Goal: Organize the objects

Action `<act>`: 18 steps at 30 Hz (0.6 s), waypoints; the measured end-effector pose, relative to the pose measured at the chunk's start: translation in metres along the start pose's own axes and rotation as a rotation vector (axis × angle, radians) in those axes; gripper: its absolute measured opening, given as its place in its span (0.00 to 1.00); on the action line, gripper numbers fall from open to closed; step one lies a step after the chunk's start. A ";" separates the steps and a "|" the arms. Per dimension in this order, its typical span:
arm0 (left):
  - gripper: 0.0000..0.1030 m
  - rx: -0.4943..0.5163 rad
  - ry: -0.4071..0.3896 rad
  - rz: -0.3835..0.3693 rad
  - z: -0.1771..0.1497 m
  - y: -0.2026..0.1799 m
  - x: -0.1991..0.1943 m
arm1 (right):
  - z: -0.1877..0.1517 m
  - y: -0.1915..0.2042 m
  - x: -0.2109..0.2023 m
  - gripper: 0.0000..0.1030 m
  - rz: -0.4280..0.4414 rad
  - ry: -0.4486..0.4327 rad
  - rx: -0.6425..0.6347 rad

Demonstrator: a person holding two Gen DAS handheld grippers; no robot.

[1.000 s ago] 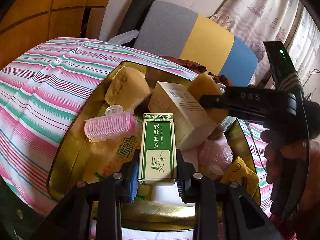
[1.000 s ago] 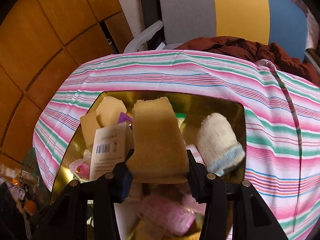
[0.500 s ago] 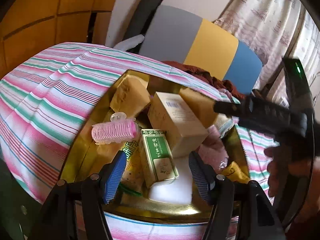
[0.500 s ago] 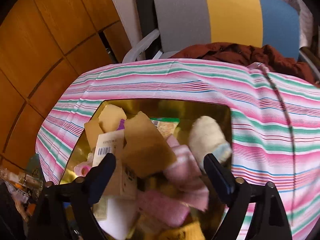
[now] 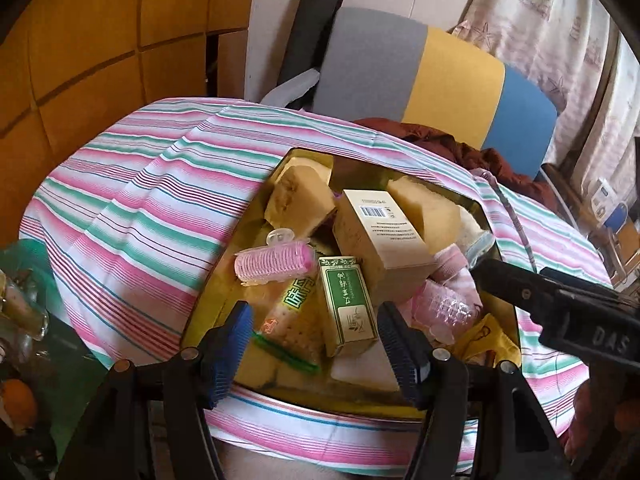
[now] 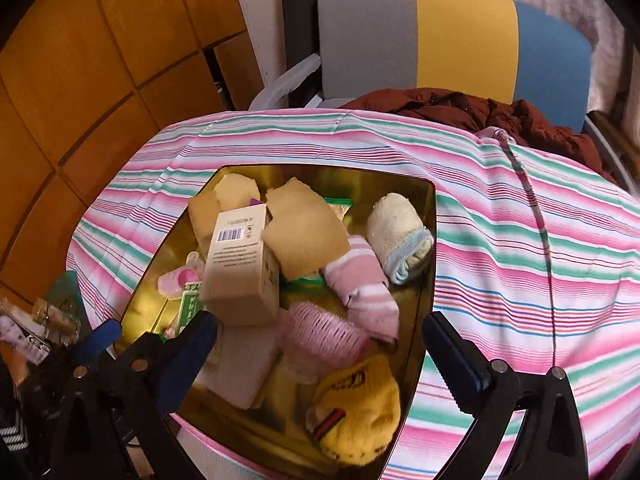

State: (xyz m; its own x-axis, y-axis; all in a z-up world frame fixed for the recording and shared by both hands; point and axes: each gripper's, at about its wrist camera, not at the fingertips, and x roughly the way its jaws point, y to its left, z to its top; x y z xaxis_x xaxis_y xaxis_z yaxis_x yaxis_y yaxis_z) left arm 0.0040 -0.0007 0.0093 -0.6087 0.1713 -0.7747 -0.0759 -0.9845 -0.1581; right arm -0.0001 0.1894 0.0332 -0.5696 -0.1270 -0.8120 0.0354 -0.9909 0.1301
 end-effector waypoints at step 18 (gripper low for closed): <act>0.63 0.049 -0.033 0.092 0.010 -0.005 -0.014 | -0.012 0.015 -0.023 1.00 -0.126 -0.096 -0.032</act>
State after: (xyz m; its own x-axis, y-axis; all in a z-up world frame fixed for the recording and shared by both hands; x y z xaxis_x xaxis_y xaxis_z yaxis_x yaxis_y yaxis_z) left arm 0.0051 0.0017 0.0265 -0.6403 0.0795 -0.7640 -0.0562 -0.9968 -0.0567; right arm 0.0231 0.1774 0.0466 -0.6470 0.0014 -0.7625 -0.0161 -0.9998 0.0119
